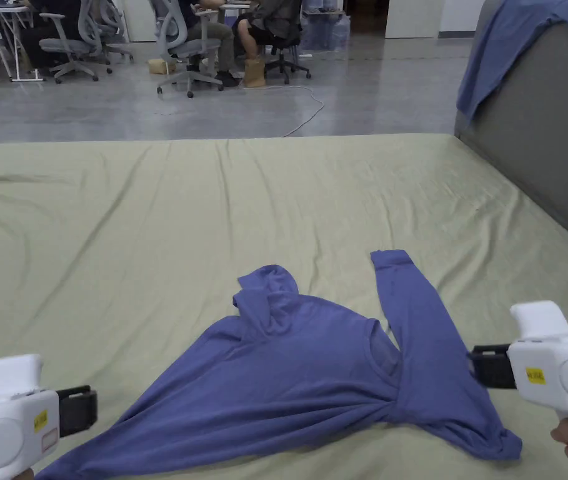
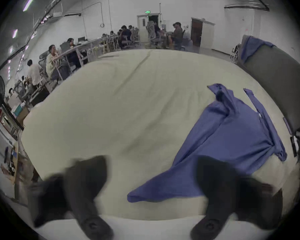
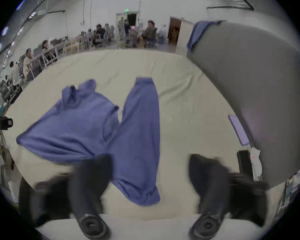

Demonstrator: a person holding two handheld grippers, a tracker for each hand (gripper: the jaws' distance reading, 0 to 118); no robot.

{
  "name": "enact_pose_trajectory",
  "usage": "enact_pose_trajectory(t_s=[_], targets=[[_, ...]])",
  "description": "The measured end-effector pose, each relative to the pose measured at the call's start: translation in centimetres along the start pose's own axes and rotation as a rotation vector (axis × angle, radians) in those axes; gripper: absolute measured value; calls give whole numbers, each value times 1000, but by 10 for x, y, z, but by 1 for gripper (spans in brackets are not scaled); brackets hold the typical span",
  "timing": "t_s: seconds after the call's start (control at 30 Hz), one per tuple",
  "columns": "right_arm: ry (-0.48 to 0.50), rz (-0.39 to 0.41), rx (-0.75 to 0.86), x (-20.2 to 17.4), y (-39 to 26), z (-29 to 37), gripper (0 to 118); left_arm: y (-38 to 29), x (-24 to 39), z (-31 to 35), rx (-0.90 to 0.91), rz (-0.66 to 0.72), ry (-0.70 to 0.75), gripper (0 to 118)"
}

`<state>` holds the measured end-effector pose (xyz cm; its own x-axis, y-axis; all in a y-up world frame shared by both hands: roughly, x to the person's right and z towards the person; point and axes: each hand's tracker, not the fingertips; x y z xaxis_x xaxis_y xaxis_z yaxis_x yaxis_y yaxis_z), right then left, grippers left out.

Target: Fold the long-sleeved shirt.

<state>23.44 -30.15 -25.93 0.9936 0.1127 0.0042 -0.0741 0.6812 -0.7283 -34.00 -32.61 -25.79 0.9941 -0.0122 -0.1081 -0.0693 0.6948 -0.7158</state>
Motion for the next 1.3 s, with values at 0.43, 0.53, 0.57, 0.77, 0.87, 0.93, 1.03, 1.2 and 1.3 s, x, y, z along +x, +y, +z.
enact_pose_trajectory(t_s=[0.43,0.53,0.57,0.77,0.87,0.93,1.03,1.2,1.3], targets=[[79,13,-52,-23,-16,-13,0,-35,-26,-25,-101,42,42,111],[83,26,-78,-26,-18,-20,0,-49,-33,-51,-186,69,72,111],[84,29,-88,-27,-21,-22,0,-53,-34,-58,-210,78,67,109],[85,47,-125,-34,-19,-37,0,-71,-16,-73,-198,45,76,89],[82,53,-136,-36,-17,-46,0,-65,-3,-65,-187,-45,39,3],[84,60,-142,-42,-10,-52,0,-54,2,-55,-162,-46,-42,1],[92,87,-128,-50,15,-60,0,-34,11,-37,-104,-32,-59,1],[173,174,-69,-78,93,-95,0,-4,15,-20,-60,-26,-102,1],[252,221,-100,-100,141,-137,35,1,21,-20,-69,-33,-123,1]])
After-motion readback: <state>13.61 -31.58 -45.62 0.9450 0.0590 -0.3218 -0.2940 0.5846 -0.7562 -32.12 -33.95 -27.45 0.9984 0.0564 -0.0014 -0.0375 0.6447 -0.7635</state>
